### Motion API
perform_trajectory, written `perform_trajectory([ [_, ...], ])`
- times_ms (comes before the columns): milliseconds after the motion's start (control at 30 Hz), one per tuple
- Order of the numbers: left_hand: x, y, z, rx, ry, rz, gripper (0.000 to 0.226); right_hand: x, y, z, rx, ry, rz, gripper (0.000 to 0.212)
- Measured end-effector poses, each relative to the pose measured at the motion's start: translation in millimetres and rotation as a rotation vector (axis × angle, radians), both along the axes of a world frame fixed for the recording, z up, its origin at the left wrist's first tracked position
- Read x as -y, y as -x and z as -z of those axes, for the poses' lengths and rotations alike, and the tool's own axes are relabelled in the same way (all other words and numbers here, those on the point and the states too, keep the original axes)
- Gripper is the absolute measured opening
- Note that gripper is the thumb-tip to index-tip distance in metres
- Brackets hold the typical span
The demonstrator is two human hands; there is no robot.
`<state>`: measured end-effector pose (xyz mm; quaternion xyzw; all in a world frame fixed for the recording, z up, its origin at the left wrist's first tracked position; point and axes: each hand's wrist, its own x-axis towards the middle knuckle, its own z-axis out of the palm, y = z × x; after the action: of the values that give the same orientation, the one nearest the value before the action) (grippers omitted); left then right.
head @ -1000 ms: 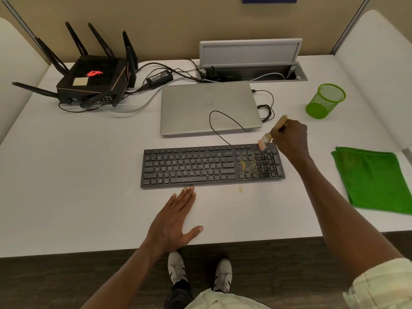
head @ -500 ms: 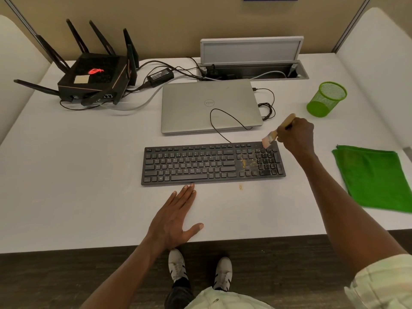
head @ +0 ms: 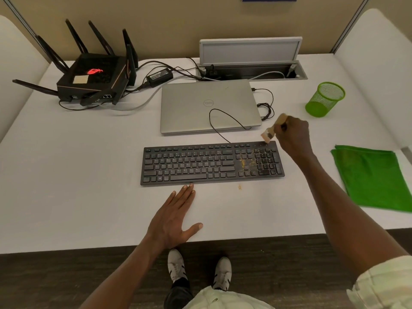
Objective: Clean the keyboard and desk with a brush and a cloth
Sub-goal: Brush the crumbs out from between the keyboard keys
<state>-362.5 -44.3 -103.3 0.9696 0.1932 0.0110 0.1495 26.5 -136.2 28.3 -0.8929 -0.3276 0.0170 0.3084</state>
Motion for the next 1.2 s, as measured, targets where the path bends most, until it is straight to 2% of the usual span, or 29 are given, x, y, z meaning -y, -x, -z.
perform_trajectory([
  [167, 0, 0, 0, -0.004, 0.006, -0.002, 0.092, -3, 35, 3, 0.048, -0.016, -0.183, 0.031],
  [267, 0, 0, 0, -0.008, 0.000, -0.001, 0.092, -6, 39, 4, 0.079, -0.028, -0.168, 0.032],
  [433, 0, 0, 0, -0.008, -0.003, 0.002, 0.092, -18, 47, -1, 0.043, -0.083, -0.218, 0.020],
  [567, 0, 0, -1, -0.004, -0.004, 0.003, 0.092, -23, 58, 6, 0.015, -0.048, -0.181, 0.022],
  [700, 1, 1, 0, 0.007, -0.010, 0.001, 0.092, -25, 59, 5, 0.070, 0.103, -0.127, 0.025],
  [967, 0, 0, 0, 0.002, -0.005, 0.002, 0.092, -39, 66, -3, -0.008, 0.098, -0.045, 0.013],
  [1100, 0, 0, 1, -0.001, -0.003, 0.003, 0.093, -30, 68, -6, -0.044, 0.135, -0.057, 0.020],
  [1200, -1, 0, 2, 0.004, -0.004, 0.001, 0.093, -29, 67, -12, -0.048, 0.073, -0.046, 0.015],
])
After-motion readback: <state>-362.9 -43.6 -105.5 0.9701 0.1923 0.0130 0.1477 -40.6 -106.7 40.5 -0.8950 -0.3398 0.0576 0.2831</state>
